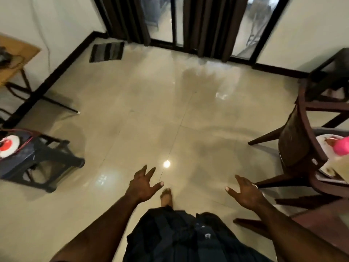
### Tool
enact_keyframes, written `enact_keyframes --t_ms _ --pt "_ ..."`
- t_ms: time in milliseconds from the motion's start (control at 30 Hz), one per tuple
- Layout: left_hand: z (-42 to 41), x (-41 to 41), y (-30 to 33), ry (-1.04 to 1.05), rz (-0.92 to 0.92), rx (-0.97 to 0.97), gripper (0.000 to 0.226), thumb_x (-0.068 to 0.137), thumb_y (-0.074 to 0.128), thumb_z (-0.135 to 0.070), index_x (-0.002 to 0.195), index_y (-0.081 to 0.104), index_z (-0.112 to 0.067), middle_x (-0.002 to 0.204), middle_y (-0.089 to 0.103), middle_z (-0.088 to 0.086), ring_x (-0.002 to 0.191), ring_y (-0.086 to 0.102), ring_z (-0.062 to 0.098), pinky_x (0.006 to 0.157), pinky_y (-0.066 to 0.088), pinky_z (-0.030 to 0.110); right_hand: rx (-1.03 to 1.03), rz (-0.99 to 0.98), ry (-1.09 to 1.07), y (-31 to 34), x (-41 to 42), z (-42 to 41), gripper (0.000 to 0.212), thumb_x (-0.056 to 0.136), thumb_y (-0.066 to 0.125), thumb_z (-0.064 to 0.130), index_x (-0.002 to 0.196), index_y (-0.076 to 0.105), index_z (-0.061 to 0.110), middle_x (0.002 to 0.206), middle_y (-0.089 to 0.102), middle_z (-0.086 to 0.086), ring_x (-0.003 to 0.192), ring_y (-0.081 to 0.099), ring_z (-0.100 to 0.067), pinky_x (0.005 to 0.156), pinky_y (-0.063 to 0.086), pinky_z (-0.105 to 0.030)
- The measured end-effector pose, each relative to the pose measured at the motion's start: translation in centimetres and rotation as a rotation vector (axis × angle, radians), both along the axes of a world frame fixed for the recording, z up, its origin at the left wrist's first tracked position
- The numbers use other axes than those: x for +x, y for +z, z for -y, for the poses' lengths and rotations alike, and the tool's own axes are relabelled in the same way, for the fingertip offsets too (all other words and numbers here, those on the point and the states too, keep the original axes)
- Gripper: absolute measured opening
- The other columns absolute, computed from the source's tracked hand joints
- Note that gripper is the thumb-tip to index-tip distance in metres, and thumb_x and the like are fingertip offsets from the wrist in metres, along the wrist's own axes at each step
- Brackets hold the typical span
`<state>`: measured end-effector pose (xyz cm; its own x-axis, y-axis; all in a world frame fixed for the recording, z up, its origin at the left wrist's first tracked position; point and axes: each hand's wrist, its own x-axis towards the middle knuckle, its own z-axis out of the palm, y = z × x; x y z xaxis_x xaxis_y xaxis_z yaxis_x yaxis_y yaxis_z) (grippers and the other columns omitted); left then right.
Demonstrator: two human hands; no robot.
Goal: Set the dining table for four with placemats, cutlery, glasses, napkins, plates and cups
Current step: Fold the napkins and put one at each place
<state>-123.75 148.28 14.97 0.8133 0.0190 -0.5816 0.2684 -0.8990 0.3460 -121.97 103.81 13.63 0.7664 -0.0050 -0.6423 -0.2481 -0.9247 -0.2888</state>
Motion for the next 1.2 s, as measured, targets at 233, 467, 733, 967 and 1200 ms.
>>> enact_keyframes --t_ms 233,467,733,967,1200 --pt "5.0 21.9 2.8 -0.328 0.007 -0.09 0.09 0.091 0.048 -0.082 0.166 0.021 -0.039 0.176 0.011 -0.002 0.159 0.015 0.028 0.124 0.027 0.051 0.108 0.063 -0.402 0.5 7.3 -0.7 0.101 0.085 0.044 0.087 0.165 0.022 0.031 0.172 0.023 -0.003 0.157 0.025 -0.026 0.126 0.027 -0.047" --pt "11.0 42.1 0.1 -0.313 -0.065 -0.1 0.087 0.095 0.052 -0.074 0.166 0.024 -0.033 0.173 0.022 0.003 0.158 0.021 0.031 0.126 0.023 0.046 0.131 -0.107 -0.609 -6.0 19.3 4.7 0.15 0.045 0.017 0.115 0.167 0.015 0.027 0.173 0.021 -0.01 0.158 0.023 -0.032 0.127 0.024 -0.05" --pt "15.4 62.4 1.5 -0.081 -0.01 -0.13 0.092 0.086 0.06 -0.078 0.16 0.039 -0.028 0.165 0.039 0.007 0.151 0.038 0.028 0.125 0.032 0.049 0.19 0.087 -0.443 0.7 46.2 11.7 0.12 0.071 0.033 0.103 0.166 0.014 0.032 0.174 0.018 -0.005 0.158 0.023 -0.031 0.125 0.028 -0.05" --pt "21.6 78.3 -1.2 -0.131 -0.083 -0.12 0.086 0.09 0.065 -0.069 0.16 0.042 -0.026 0.164 0.041 0.01 0.148 0.044 0.032 0.122 0.037 0.048 0.205 0.258 -0.55 4.2 62.1 18.0 0.097 0.087 0.043 0.088 0.165 0.017 0.036 0.173 0.02 0.001 0.157 0.025 -0.026 0.124 0.031 -0.048" --pt "37.0 98.3 -3.3 -0.609 -0.136 0.069 0.089 0.095 0.055 -0.072 0.164 0.033 -0.02 0.167 0.035 0.01 0.152 0.035 0.033 0.124 0.029 0.042 0.194 0.156 -0.912 2.3 69.6 26.7 0.104 0.084 0.053 0.086 0.166 0.016 0.033 0.172 0.022 -0.002 0.153 0.029 -0.031 0.111 0.048 -0.057"
